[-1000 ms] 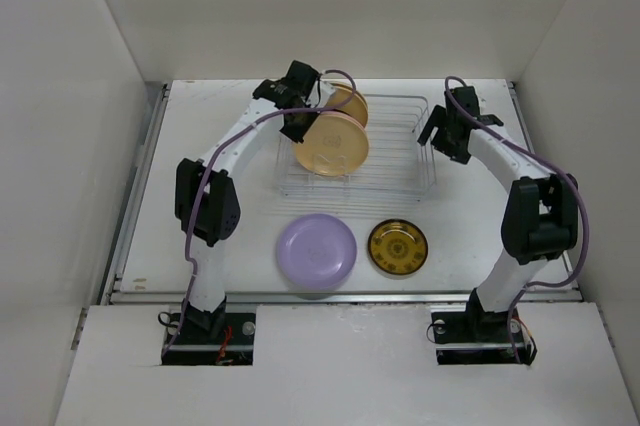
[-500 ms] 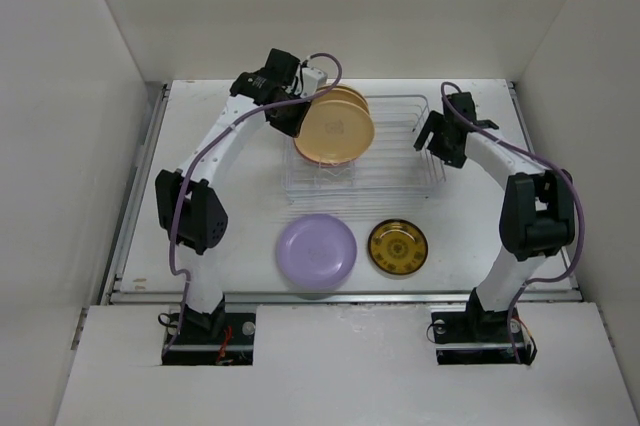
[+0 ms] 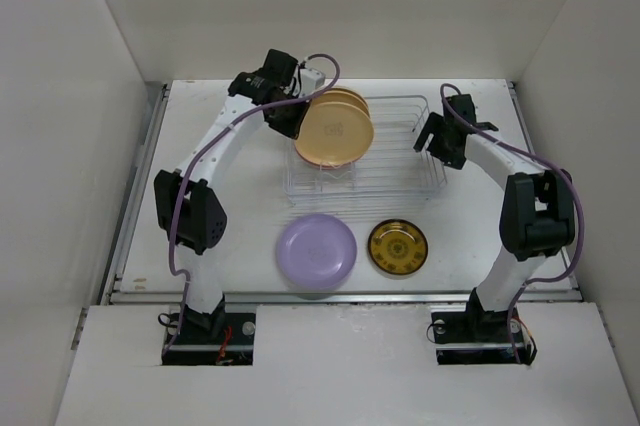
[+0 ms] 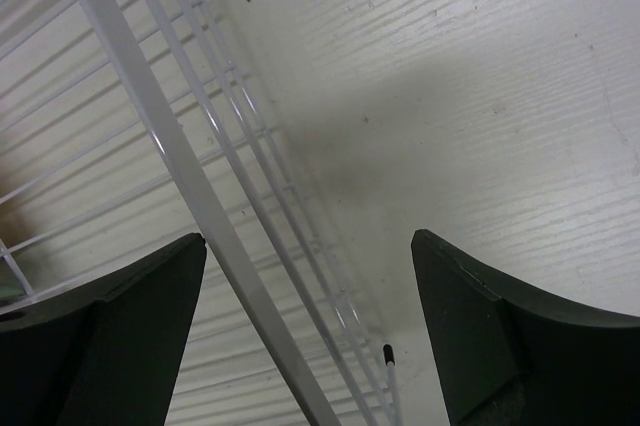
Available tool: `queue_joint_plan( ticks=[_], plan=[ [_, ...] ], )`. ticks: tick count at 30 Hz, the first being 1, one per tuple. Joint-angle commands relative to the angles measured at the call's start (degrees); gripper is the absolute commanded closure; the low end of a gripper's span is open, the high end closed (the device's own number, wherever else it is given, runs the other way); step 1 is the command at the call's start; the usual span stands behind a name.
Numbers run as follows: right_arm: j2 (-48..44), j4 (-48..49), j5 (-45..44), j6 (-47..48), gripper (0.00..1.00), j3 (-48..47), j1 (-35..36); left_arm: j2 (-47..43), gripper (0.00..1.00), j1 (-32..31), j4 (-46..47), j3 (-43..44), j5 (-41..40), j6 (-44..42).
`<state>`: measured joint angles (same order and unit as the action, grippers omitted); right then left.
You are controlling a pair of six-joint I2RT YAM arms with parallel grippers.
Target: Unload the plates from the dish rack
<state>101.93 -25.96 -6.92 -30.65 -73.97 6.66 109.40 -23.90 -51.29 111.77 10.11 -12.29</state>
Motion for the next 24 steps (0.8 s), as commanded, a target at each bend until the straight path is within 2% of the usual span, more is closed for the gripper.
queue_joint_plan(
  ticks=[1,9,16,24],
  plan=[
    [-1.65,2.75,0.85,-0.28,0.11,0.94,-0.06,-6.92,1.0,1.05,4.35,4.25,7.29,6.23],
    [-3.4,6.18,-0.99,-4.33,0.14,4.28,1.07,-12.72,1.0,1.05,11.12,-3.83,5.02,9.75],
    [-3.93,6.18,-3.62,-4.33,0.14,4.28,2.22,-12.73,1.0,1.05,11.65,-3.23,-0.96,10.36],
    [-3.93,6.18,-3.1,-4.33,0.14,4.28,2.75,-12.73,1.0,-0.97,9.28,-2.69,-1.67,6.93]
  ],
)
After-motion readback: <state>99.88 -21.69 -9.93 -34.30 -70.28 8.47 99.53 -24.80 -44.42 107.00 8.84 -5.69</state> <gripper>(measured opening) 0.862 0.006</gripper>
